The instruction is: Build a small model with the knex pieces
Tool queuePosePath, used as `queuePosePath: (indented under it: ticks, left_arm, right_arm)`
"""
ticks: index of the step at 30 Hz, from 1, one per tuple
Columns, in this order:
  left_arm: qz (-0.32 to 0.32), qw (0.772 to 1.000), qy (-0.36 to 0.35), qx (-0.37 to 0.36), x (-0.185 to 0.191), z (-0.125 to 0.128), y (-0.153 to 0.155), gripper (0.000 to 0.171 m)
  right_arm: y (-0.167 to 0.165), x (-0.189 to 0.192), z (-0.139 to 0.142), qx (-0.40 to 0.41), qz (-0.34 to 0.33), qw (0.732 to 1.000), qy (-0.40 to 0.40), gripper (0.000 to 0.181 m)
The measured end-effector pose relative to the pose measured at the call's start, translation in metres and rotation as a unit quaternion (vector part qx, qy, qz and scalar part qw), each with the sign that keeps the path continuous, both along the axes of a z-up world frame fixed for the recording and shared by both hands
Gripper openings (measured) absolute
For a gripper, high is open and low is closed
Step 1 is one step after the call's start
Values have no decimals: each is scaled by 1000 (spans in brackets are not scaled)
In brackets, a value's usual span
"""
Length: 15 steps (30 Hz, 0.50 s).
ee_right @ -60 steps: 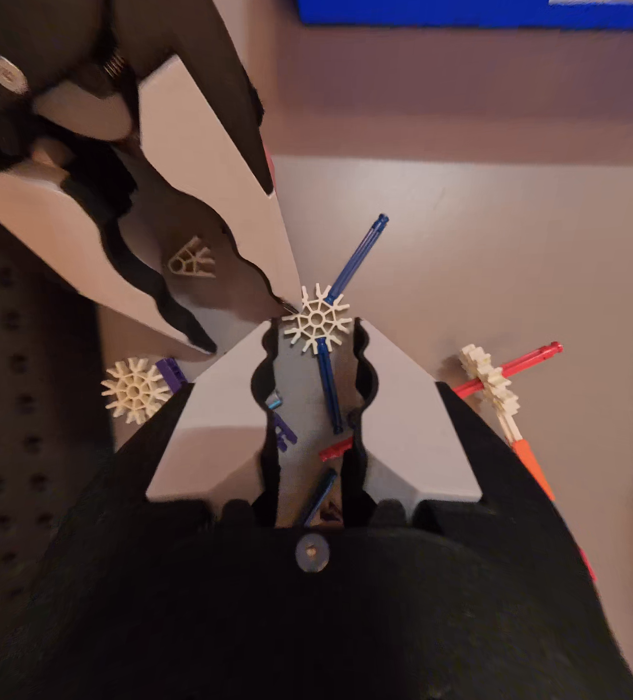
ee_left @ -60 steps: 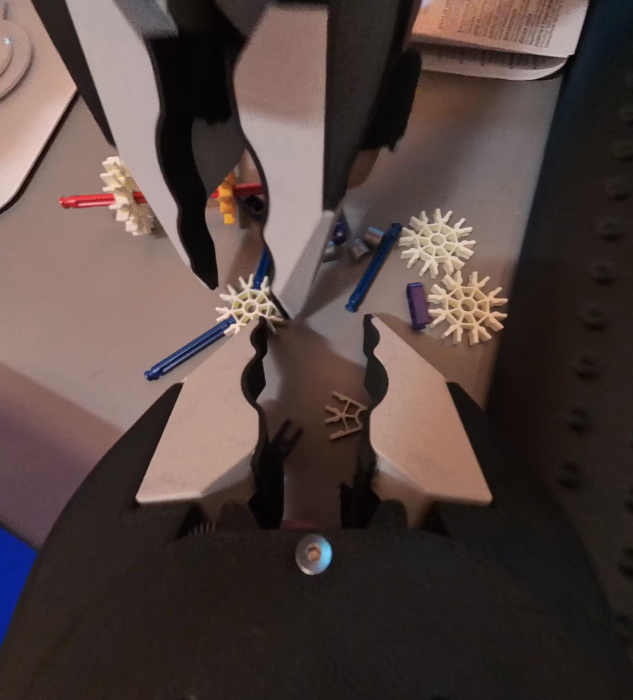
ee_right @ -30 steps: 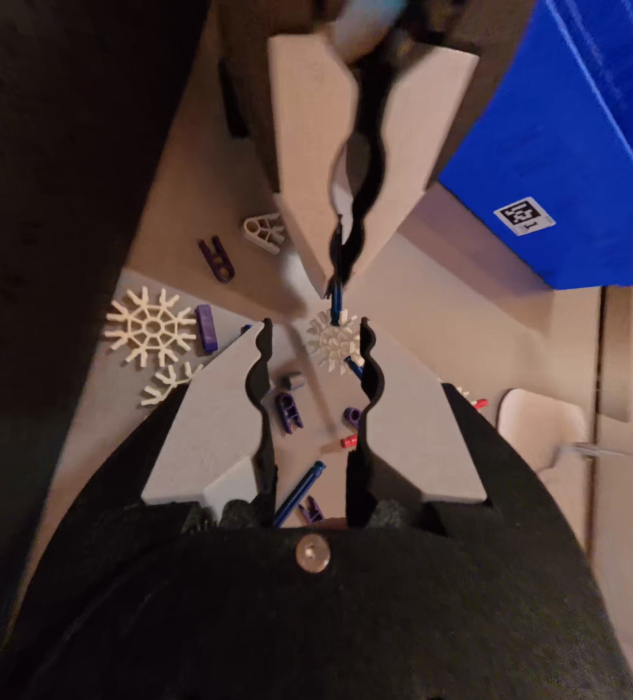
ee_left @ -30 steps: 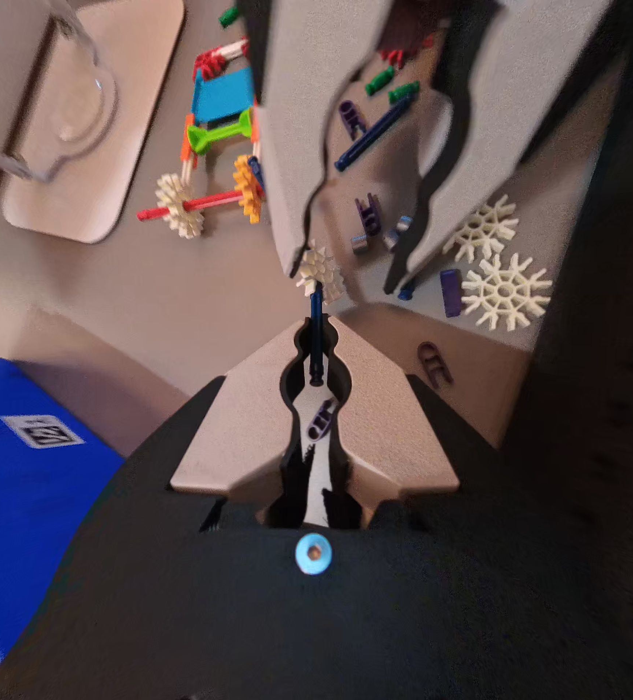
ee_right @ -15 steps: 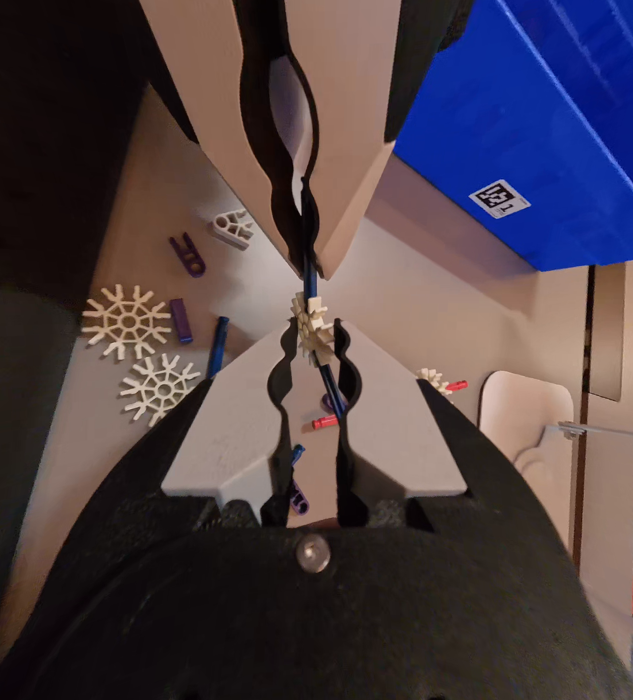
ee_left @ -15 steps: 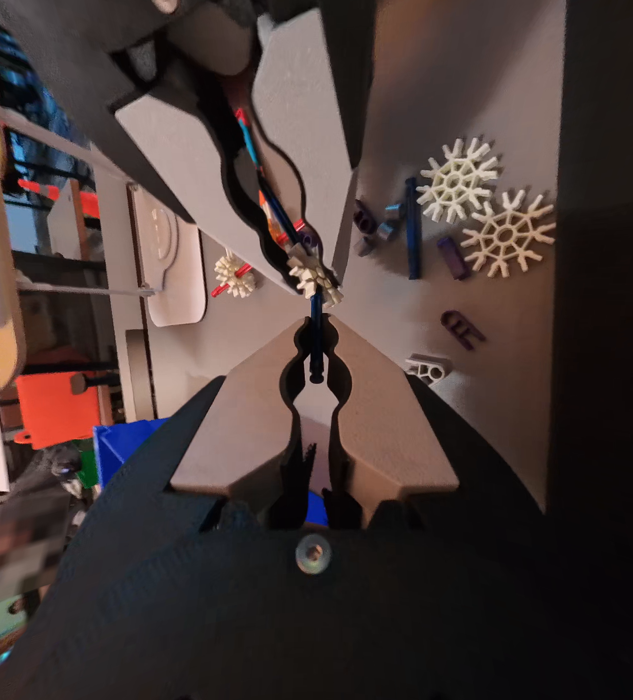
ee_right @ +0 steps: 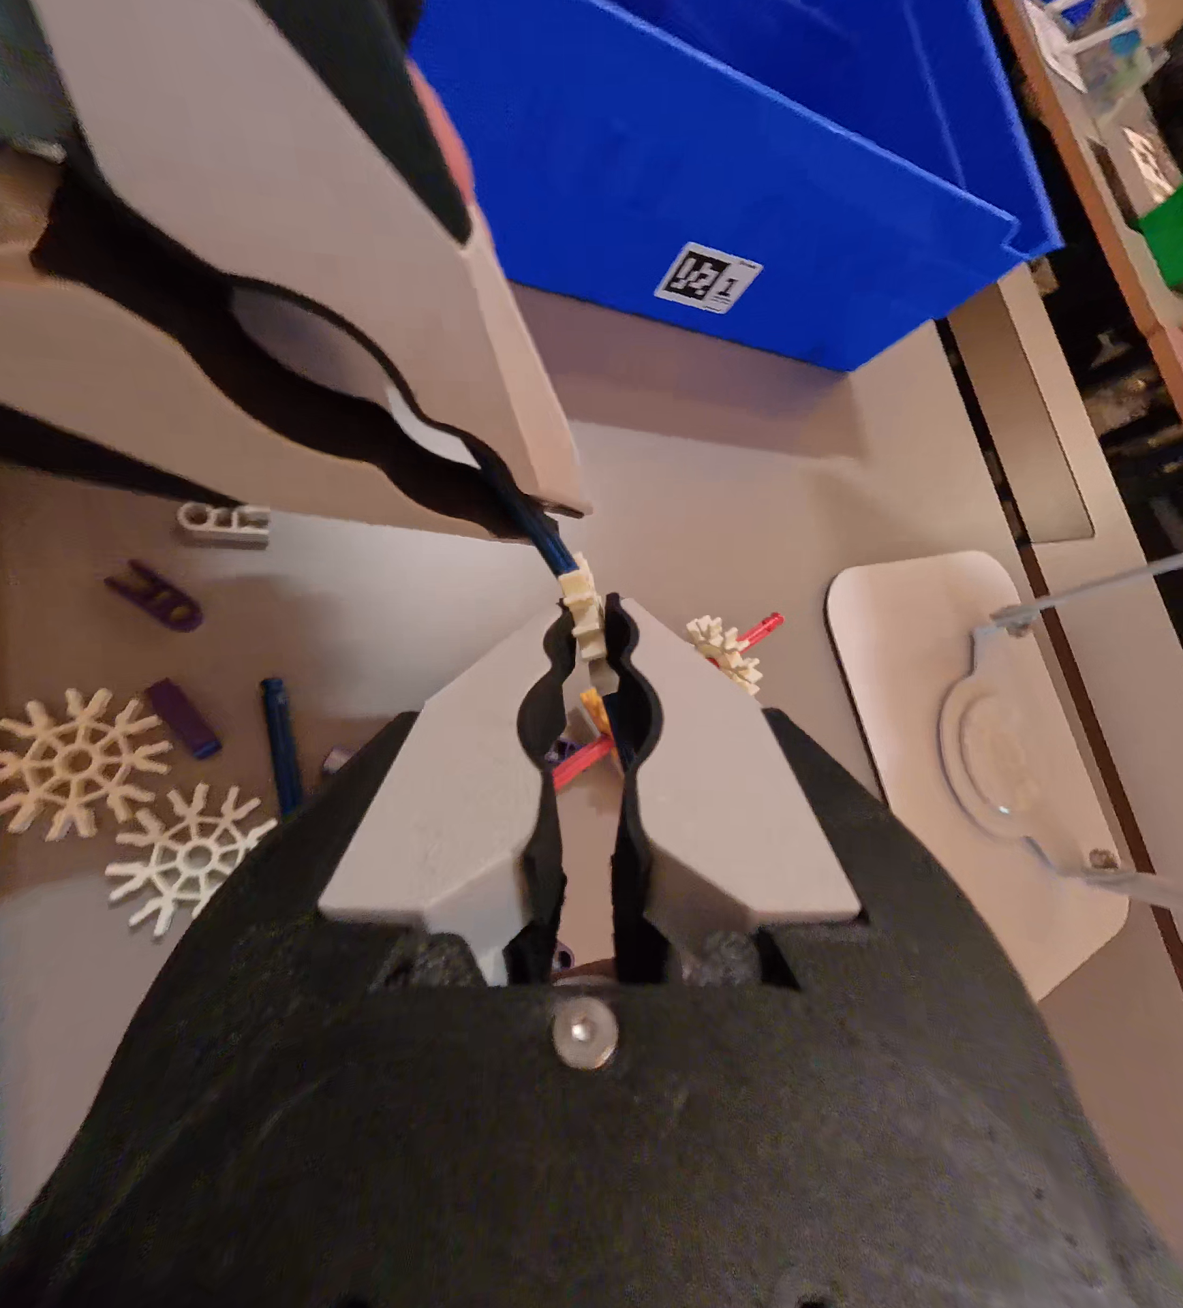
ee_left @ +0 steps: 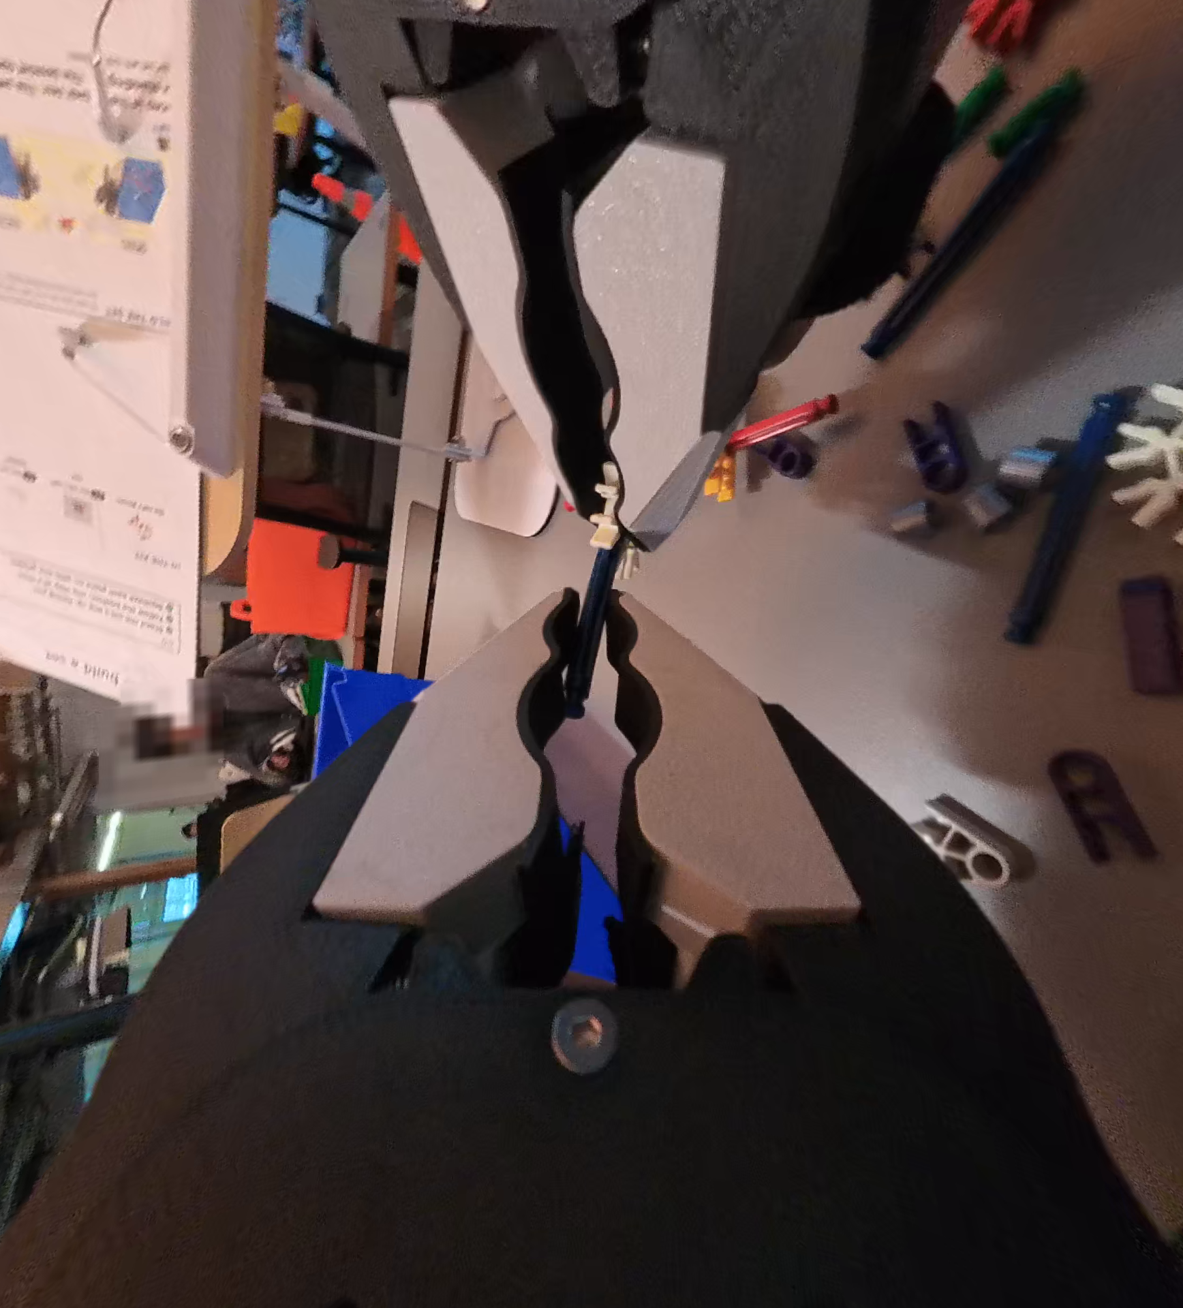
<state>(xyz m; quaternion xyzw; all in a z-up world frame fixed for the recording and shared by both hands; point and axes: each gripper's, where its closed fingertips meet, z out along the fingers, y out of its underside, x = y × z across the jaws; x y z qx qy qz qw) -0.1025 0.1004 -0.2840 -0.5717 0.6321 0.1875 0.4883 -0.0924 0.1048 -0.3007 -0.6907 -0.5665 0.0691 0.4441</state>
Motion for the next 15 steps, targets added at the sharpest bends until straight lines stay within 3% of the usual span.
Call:
queuePosePath:
  ticks: [15]
  left_arm:
    - [142, 981, -80, 105, -3, 17, 16, 6]
  right_arm:
    - [21, 0, 21, 39, -83, 994, 54, 6]
